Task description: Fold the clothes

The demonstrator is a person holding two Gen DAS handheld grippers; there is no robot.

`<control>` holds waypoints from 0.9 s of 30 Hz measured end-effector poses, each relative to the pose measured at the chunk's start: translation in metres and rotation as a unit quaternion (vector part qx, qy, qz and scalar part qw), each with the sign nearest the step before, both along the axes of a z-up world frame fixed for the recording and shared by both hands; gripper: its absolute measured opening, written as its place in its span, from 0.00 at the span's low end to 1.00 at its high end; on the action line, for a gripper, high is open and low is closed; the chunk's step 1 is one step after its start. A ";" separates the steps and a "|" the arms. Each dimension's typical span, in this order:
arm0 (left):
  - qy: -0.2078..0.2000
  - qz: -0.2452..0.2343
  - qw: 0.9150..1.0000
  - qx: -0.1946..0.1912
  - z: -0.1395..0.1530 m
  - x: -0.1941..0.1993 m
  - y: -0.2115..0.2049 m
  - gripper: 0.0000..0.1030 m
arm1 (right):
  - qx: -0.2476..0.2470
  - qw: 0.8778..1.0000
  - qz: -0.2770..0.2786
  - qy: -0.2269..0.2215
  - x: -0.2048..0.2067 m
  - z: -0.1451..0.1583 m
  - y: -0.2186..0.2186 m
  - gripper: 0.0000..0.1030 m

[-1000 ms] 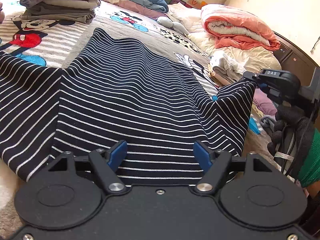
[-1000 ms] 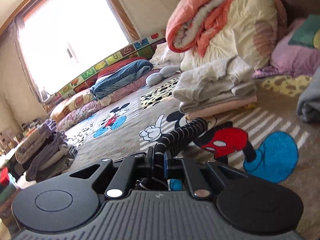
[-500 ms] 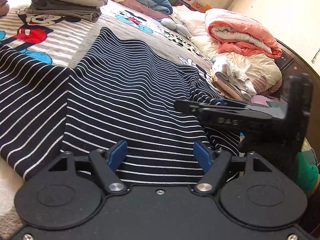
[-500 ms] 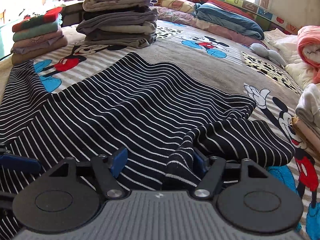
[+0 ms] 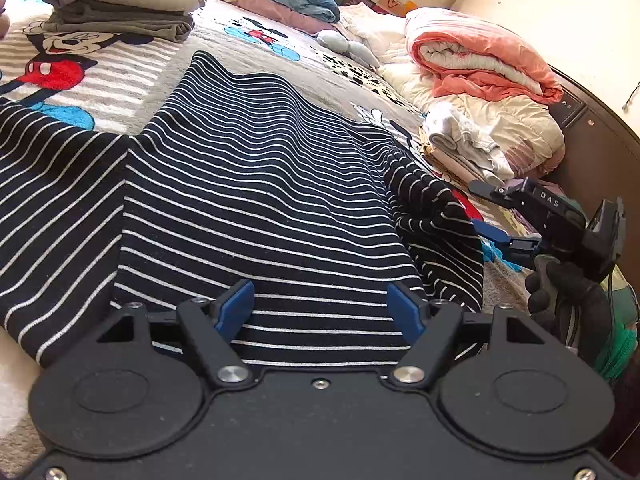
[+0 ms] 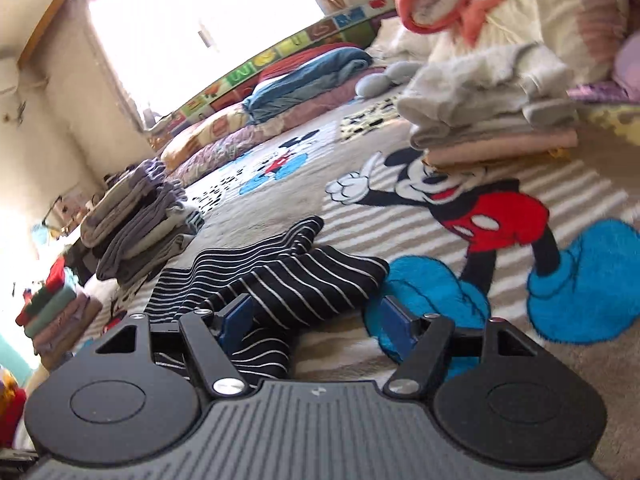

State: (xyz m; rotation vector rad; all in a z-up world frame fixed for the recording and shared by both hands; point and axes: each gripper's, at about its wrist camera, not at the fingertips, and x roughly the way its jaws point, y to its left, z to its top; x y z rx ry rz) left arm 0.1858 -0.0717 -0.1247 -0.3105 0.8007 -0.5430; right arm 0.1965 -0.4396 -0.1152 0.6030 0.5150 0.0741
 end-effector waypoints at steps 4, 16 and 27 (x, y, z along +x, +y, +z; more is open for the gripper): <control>-0.008 -0.004 1.000 0.013 -0.001 -0.002 -0.004 0.71 | 0.059 0.998 -0.032 0.015 0.016 -0.018 -0.012 0.72; -0.031 -0.017 0.998 0.045 -0.003 -0.005 -0.012 0.71 | 0.080 0.993 -0.083 0.020 0.054 -0.033 -0.010 0.11; -0.054 -0.024 0.995 0.078 -0.005 -0.012 -0.018 0.71 | 0.024 0.994 -0.084 -0.072 -0.014 0.060 -0.035 0.09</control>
